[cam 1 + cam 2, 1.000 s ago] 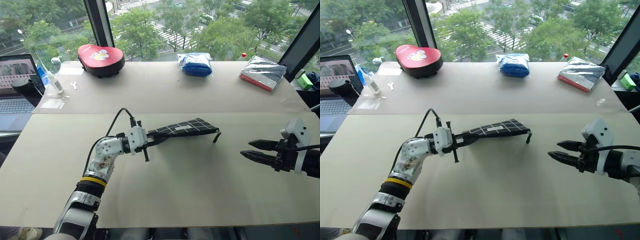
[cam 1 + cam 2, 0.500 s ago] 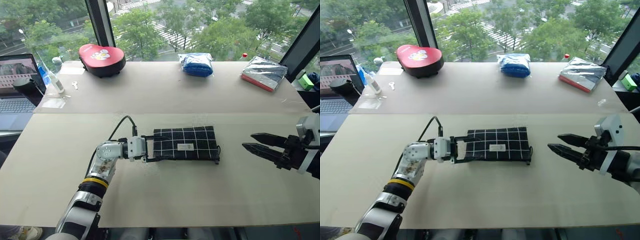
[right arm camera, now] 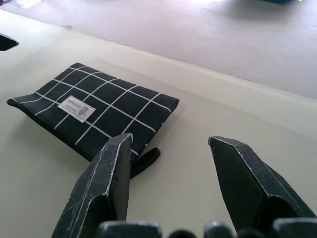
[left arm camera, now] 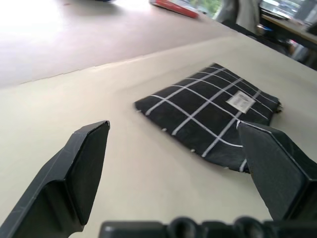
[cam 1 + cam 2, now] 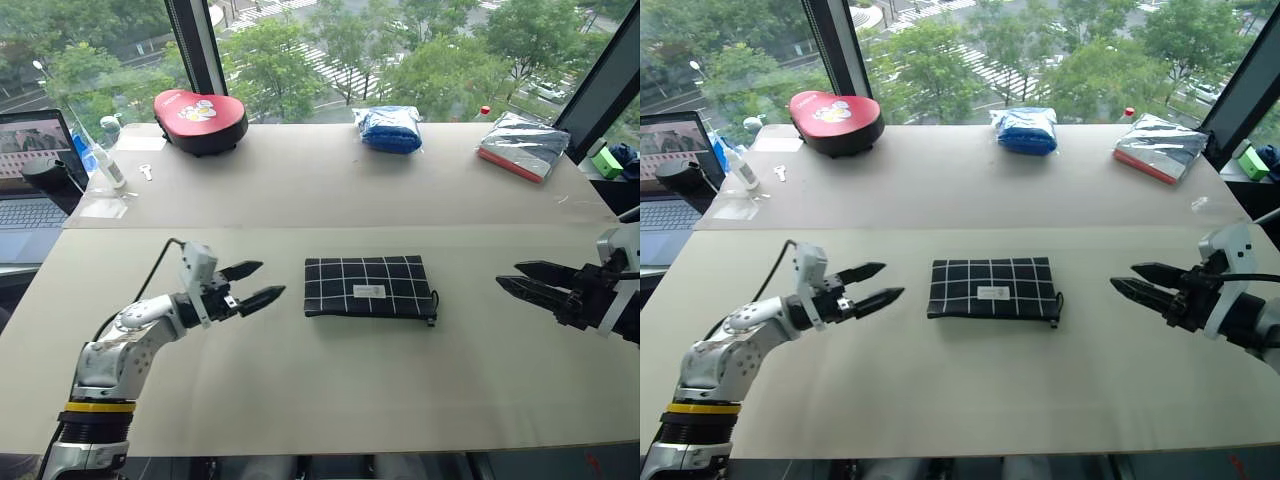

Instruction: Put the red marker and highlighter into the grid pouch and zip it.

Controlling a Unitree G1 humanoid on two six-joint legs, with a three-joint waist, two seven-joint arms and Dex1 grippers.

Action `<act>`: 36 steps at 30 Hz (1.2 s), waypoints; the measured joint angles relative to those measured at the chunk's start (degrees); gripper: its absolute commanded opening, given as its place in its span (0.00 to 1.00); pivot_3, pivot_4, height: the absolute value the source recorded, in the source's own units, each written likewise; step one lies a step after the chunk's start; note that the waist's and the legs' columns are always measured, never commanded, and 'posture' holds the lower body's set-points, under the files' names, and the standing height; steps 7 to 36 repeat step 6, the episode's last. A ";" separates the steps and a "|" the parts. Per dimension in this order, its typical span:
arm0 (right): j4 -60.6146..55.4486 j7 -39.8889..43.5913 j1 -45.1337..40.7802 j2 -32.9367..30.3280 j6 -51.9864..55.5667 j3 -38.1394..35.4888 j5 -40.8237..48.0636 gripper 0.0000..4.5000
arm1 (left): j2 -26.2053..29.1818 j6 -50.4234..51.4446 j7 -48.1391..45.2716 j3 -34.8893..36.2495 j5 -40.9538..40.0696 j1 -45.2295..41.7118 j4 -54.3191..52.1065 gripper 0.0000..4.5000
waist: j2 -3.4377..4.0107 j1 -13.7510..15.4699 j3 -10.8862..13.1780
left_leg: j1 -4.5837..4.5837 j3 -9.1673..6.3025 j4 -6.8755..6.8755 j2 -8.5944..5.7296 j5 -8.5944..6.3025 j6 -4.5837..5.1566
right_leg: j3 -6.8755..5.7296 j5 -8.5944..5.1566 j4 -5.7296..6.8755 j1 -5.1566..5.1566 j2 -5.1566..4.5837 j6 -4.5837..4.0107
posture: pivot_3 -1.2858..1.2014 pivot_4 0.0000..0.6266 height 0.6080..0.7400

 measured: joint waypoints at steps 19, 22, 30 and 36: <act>4.74 0.12 -1.47 -0.04 -1.47 1.37 -1.69 0.62 | 1.88 4.03 3.09 8.16 -2.39 1.81 -0.31 0.99 | 0.01 -0.02 0.00 | 0.00 0.01 -0.01 0.00 -0.01 -0.11 | 0.03 0.00 -0.01 -0.01 -0.01 -0.01 | 0.52 0.24 1.00; 4.74 0.12 -1.47 -0.04 -1.47 1.37 -1.69 0.62 | 1.88 4.03 3.09 8.16 -2.39 1.81 -0.31 0.99 | 0.01 -0.02 0.00 | 0.00 0.01 -0.01 0.00 -0.01 -0.11 | 0.03 0.00 -0.01 -0.01 -0.01 -0.01 | 0.52 0.24 1.00; 4.74 0.12 -1.47 -0.04 -1.47 1.37 -1.69 0.62 | 1.88 4.03 3.09 8.16 -2.39 1.81 -0.31 0.99 | 0.01 -0.02 0.00 | 0.00 0.01 -0.01 0.00 -0.01 -0.11 | 0.03 0.00 -0.01 -0.01 -0.01 -0.01 | 0.52 0.24 1.00; 4.74 0.12 -1.47 -0.04 -1.47 1.37 -1.69 0.62 | 1.88 4.03 3.09 8.16 -2.39 1.81 -0.31 0.99 | 0.01 -0.02 0.00 | 0.00 0.01 -0.01 0.00 -0.01 -0.11 | 0.03 0.00 -0.01 -0.01 -0.01 -0.01 | 0.52 0.24 1.00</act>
